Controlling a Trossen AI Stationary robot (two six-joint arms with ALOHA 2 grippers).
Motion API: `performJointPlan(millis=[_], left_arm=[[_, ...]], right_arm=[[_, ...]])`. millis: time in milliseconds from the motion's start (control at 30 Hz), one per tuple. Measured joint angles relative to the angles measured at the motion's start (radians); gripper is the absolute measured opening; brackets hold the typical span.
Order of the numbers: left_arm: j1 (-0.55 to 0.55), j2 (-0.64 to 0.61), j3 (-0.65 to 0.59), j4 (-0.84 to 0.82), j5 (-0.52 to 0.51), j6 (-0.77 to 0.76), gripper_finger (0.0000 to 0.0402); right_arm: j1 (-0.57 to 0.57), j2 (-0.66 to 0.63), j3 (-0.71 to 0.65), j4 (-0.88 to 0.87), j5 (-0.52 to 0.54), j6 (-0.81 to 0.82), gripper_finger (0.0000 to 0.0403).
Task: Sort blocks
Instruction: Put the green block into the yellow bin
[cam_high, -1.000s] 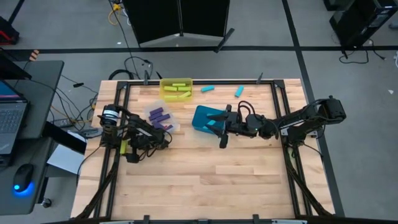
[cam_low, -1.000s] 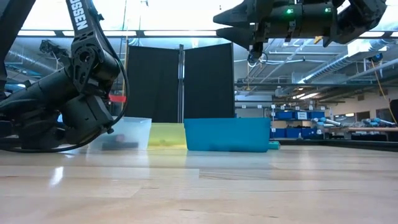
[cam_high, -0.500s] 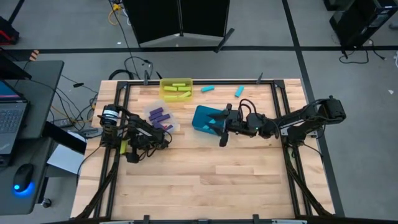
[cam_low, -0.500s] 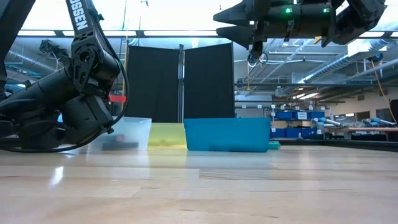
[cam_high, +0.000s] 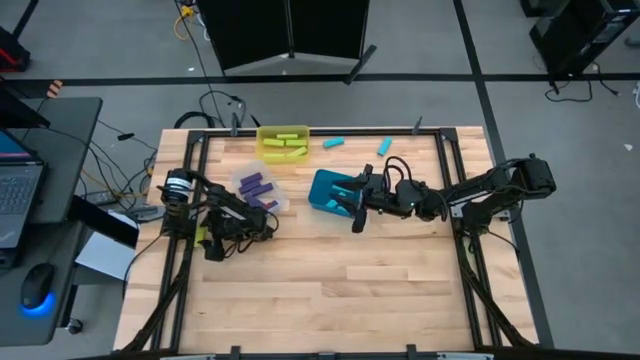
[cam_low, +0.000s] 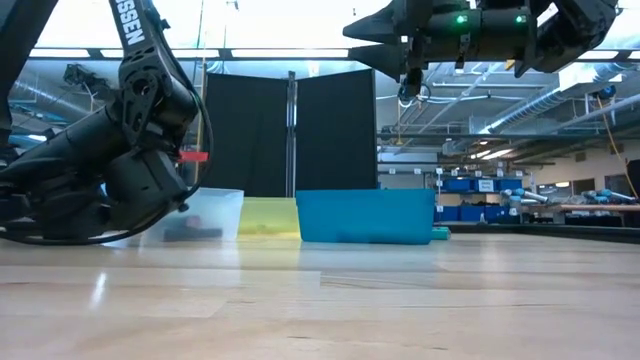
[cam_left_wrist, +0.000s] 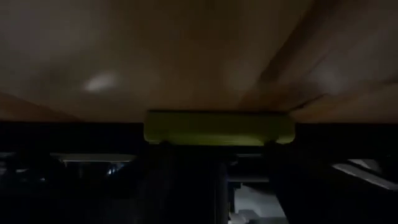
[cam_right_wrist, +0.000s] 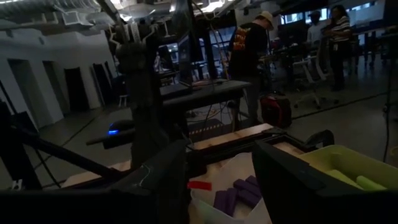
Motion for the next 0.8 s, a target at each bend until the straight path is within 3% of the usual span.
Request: performJointPlan(millis=[333,800], left_arm=[[-0.006,-0.015,-0.004,0.022,0.067,-0.107,0.0393],[-0.016,-0.018,-0.041,0.025,0.049,-0.068,0.0397]], right_arm=[[-0.001,0.0,0.0,0.0,0.003,-0.003,0.0197],[0.002,0.0,0.0,-0.002,-0.004,-0.022,0.0197]])
